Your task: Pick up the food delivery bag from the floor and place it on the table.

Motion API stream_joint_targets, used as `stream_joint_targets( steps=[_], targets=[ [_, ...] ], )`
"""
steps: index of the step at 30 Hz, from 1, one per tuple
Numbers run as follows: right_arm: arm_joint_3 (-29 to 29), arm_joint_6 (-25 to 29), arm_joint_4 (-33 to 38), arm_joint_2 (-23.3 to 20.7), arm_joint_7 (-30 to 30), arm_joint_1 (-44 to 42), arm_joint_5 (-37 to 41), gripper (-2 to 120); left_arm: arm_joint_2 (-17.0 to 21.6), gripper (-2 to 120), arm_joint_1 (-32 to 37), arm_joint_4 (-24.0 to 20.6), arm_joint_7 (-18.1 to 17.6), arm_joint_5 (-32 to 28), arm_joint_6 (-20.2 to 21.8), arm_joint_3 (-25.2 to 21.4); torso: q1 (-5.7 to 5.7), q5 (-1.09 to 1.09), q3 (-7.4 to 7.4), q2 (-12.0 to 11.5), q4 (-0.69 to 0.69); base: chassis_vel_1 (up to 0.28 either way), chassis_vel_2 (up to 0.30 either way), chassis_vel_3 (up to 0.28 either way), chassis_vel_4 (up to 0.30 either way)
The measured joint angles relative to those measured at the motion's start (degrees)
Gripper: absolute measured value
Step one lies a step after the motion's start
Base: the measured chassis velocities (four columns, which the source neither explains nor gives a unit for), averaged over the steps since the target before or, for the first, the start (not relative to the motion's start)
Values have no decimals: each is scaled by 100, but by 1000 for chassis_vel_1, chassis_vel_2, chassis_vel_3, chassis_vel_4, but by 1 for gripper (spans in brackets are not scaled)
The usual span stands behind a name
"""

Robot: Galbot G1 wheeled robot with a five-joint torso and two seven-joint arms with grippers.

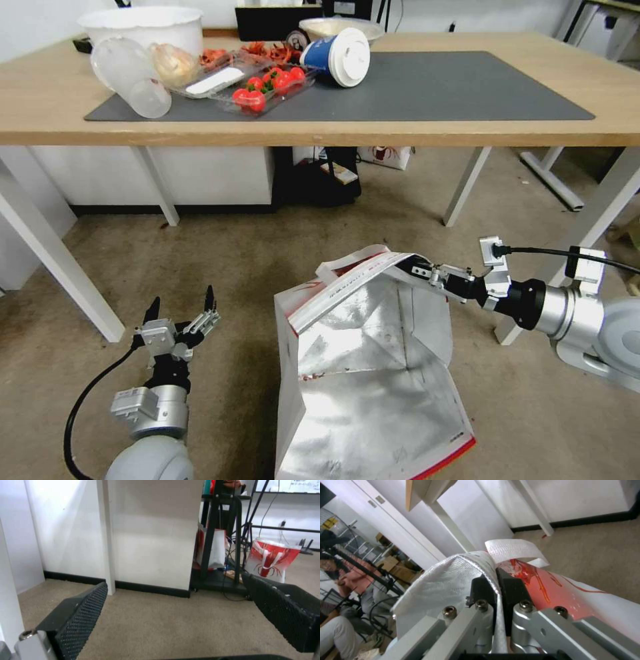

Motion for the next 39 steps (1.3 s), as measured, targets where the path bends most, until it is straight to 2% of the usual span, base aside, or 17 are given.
stream_joint_targets(
  steps=[14, 39],
  targets=[
    [34, -39, 392, -103, 77, -216, -76, 0, -57, 100, 53, -54, 4, -25, 54, -41, 0, 0, 0, 0, 0, 0, 0, 0, 0],
    [4, -46, 447, -55, -13, -296, -330, 0, -90, 100, 104, -135, -91, 63, 61, -44, 0, 0, 0, 0, 0, 0, 0, 0, 0]
  ],
)
